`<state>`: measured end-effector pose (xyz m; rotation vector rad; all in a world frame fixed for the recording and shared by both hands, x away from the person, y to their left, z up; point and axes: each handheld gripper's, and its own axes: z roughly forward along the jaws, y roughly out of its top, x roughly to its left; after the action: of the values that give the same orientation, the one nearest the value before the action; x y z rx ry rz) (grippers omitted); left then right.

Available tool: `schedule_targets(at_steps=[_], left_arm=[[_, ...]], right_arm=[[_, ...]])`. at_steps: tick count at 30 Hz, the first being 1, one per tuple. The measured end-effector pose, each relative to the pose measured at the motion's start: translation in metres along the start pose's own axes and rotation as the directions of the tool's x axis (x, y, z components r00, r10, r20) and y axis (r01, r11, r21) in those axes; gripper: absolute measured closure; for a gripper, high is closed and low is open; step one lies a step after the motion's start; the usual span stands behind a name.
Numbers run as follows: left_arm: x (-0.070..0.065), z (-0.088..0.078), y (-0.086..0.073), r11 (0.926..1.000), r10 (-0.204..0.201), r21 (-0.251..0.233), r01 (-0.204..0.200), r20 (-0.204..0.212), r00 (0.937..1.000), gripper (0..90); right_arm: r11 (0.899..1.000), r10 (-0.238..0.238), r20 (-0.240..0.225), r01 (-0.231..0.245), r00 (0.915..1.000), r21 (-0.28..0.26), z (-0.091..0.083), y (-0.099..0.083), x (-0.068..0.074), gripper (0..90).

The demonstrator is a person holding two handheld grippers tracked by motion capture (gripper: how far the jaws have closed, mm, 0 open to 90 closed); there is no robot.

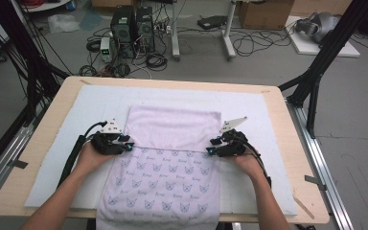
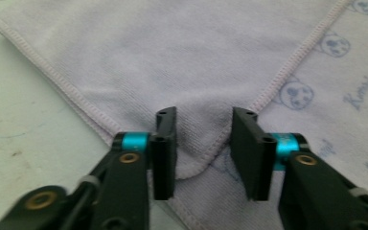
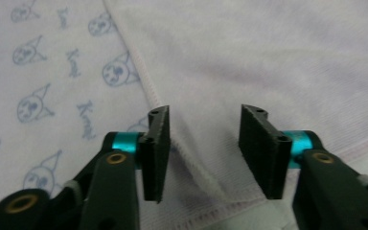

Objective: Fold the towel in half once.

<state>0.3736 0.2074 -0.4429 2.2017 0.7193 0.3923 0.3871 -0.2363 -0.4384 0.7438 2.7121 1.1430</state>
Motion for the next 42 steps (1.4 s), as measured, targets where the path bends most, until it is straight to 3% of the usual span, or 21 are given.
schedule_targets(at_steps=[1, 2, 5, 7, 10, 13, 16, 19, 23, 28, 31, 33, 36, 42], left_arm=[[0.000, 0.000, 0.000, 1.0000, 0.005, 0.004, -0.005, -0.006, 1.0000, 77.2], [0.001, -0.001, 0.001, 1.0000, 0.005, 0.009, -0.004, -0.012, 0.9999, 81.3], [0.001, -0.002, 0.003, 0.9999, 0.003, 0.012, -0.002, -0.021, 0.9998, 85.7], [-0.001, -0.006, 0.005, 0.9999, 0.014, 0.003, -0.013, -0.051, 0.9986, 86.1], [0.000, -0.015, 0.008, 0.9996, 0.002, -0.027, -0.003, -0.063, 0.9980, 86.3], [0.000, -0.026, 0.012, 0.9975, -0.019, -0.070, 0.015, -0.063, 0.9978, 86.3], [-0.007, -0.043, 0.014, 0.9953, -0.011, -0.097, 0.006, -0.053, 0.9985, 86.3], [-0.020, -0.062, 0.009, 0.9938, 0.021, -0.108, -0.026, -0.049, 0.9986, 86.3], [-0.051, -0.095, -0.009, 0.9916, 0.061, -0.114, -0.062, -0.020, 0.9980, 86.2], [-0.101, -0.130, -0.039, 0.9917, 0.114, -0.065, -0.111, 0.044, 0.9925, 86.2], [-0.116, -0.142, -0.052, 0.9933, 0.105, -0.057, -0.101, 0.075, 0.9916, 84.5], [-0.117, -0.145, -0.056, 0.9936, 0.100, -0.058, -0.097, 0.068, 0.9926, 76.5], [-0.103, -0.138, -0.052, 0.9943, 0.080, -0.074, -0.077, 0.045, 0.9958, 64.9], [-0.071, -0.103, -0.026, 0.9905, 0.089, -0.104, -0.089, -0.009, 0.9960, 60.1]], right_arm=[[1.000, -0.002, 0.013, 0.002, 0.9999, 0.004, 0.001, 0.001, 0.001, 63.1], [1.000, 0.000, 0.013, 0.000, 0.9999, 0.005, 0.001, 0.001, 0.002, 67.9], [1.000, -0.017, 0.016, 0.017, 0.9997, 0.017, 0.002, 0.004, 0.004, 80.3], [1.000, -0.019, 0.015, 0.019, 0.9997, 0.009, 0.001, 0.004, 0.004, 82.8], [0.999, -0.004, 0.013, 0.005, 0.9999, -0.040, -0.007, 0.006, 0.004, 83.6], [0.996, -0.006, 0.016, 0.008, 0.9998, -0.084, -0.017, 0.008, 0.006, 84.0], [0.995, -0.021, 0.010, 0.022, 0.9997, -0.102, -0.026, 0.011, 0.013, 84.2], [0.989, -0.055, 0.006, 0.056, 0.9985, -0.134, -0.043, 0.014, 0.030, 84.3], [0.978, -0.121, -0.023, 0.115, 0.9924, -0.177, -0.068, 0.008, 0.070, 84.8], [0.974, -0.149, -0.099, 0.129, 0.9838, -0.187, -0.081, -0.015, 0.116, 84.8], [0.975, -0.141, -0.177, 0.106, 0.9741, -0.195, -0.088, -0.028, 0.139, 82.7], [0.978, -0.139, -0.229, 0.097, 0.9635, -0.184, -0.089, -0.034, 0.146, 72.5], [0.980, -0.119, -0.200, 0.083, 0.9725, -0.182, -0.088, -0.034, 0.137, 66.8], [0.988, -0.068, -0.088, 0.055, 0.9938, -0.143, -0.068, -0.017, 0.085, 60.4]])
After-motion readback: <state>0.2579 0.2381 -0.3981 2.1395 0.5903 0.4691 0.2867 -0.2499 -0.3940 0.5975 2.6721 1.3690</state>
